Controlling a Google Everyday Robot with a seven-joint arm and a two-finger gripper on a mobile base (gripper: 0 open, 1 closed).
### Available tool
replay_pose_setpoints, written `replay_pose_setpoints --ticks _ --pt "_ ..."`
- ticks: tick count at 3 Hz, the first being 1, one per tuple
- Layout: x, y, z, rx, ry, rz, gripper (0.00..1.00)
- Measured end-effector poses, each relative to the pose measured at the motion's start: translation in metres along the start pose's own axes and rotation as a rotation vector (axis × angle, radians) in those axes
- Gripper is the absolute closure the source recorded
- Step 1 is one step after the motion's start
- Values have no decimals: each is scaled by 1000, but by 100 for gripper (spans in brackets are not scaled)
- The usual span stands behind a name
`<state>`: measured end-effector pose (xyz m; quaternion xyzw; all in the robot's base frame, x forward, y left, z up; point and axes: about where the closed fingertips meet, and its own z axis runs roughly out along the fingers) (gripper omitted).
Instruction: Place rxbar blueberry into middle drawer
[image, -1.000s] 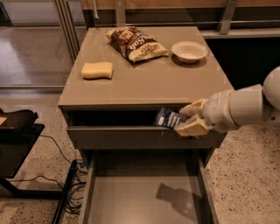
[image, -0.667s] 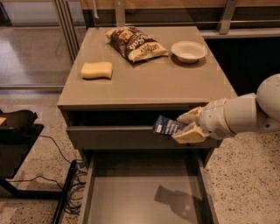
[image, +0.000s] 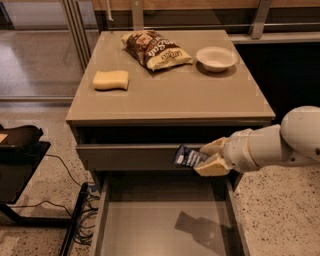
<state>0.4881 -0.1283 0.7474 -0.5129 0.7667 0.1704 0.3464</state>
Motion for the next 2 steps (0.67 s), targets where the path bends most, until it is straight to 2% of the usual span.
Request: replay_pose_setpoints --ticks 1,2 --pt "56 16 46 -8 -7 97 100" --pt "108 29 85 30 -6 184 100"
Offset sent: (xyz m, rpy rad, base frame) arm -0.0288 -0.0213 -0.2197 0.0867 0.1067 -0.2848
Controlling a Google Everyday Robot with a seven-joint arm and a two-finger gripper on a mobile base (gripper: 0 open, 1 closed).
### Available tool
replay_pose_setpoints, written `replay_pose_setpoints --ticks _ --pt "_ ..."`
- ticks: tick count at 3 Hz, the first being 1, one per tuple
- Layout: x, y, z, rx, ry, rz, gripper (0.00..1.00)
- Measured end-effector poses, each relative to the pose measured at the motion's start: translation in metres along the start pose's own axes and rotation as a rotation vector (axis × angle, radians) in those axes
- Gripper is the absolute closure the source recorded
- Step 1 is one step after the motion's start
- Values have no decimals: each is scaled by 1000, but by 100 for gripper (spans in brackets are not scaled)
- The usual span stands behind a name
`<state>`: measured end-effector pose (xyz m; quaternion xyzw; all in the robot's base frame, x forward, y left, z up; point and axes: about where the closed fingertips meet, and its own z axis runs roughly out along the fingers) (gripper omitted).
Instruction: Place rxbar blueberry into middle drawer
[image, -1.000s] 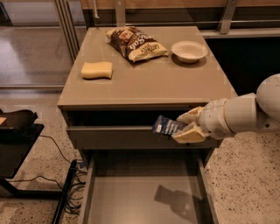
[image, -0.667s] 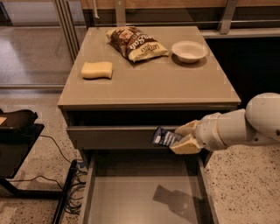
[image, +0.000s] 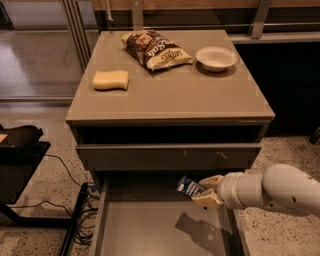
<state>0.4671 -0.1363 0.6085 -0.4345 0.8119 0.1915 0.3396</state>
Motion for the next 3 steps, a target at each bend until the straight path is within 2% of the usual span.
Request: replay_pose_setpoints --ticks 1,2,3 --pt "45 -10 37 32 11 67 100" --pt "45 -10 37 32 10 67 100" --pt "51 -11 51 26 0 77 100"
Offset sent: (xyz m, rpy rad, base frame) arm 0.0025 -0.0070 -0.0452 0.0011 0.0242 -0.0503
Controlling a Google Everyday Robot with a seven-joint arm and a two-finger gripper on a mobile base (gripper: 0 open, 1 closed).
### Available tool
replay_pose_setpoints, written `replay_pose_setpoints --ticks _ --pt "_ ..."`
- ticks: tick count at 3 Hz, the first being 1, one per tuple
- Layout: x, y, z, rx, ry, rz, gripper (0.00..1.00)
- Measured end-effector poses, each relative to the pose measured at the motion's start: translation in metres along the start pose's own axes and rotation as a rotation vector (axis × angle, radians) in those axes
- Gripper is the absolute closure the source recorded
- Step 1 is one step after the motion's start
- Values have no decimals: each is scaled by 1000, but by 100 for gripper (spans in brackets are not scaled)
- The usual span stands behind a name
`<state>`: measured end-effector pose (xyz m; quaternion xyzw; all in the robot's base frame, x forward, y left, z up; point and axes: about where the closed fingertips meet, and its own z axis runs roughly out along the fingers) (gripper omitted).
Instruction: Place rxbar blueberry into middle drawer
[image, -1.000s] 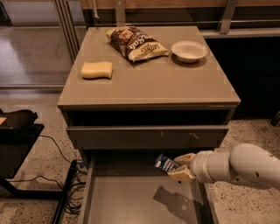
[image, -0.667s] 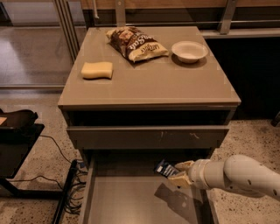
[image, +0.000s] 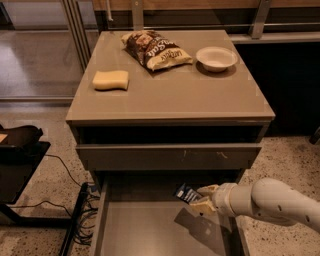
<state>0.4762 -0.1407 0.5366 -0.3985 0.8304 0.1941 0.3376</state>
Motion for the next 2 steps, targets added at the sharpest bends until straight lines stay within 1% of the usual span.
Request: replay_pose_setpoints --ticks 1,2 --pt "14 -4 25 -4 -18 0 100" --pt "36 -6 48 -3 -41 -2 100"
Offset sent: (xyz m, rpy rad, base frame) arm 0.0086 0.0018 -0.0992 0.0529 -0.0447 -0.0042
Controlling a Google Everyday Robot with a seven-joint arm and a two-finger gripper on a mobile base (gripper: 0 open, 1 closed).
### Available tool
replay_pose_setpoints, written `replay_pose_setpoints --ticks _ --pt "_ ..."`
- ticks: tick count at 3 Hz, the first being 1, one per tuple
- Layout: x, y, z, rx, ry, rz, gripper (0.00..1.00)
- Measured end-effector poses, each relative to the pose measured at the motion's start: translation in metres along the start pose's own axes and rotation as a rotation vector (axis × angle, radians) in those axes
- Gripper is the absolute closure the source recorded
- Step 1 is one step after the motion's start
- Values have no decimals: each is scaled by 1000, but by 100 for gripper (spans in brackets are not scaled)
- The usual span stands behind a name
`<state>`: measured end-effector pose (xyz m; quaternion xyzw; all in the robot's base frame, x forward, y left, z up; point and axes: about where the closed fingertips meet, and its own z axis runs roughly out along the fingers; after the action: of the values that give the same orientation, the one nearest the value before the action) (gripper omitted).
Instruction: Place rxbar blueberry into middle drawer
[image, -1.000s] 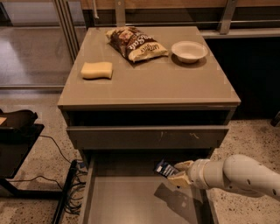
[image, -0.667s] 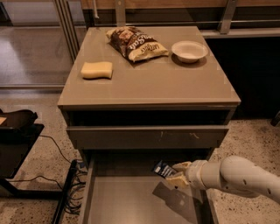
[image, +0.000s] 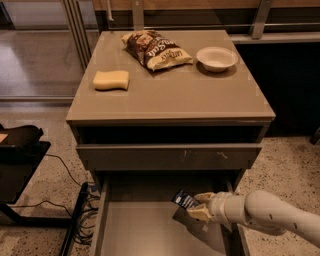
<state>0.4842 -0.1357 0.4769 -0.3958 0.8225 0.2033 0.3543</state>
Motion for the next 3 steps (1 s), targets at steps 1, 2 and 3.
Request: replay_pose_setpoints --ticks 1,2,3 --pt "24 0 23 -11 -21 -7 100" --pt "42 4 50 -38 -17 -24 100" --pt "55 4 74 -53 -1 -30 100"
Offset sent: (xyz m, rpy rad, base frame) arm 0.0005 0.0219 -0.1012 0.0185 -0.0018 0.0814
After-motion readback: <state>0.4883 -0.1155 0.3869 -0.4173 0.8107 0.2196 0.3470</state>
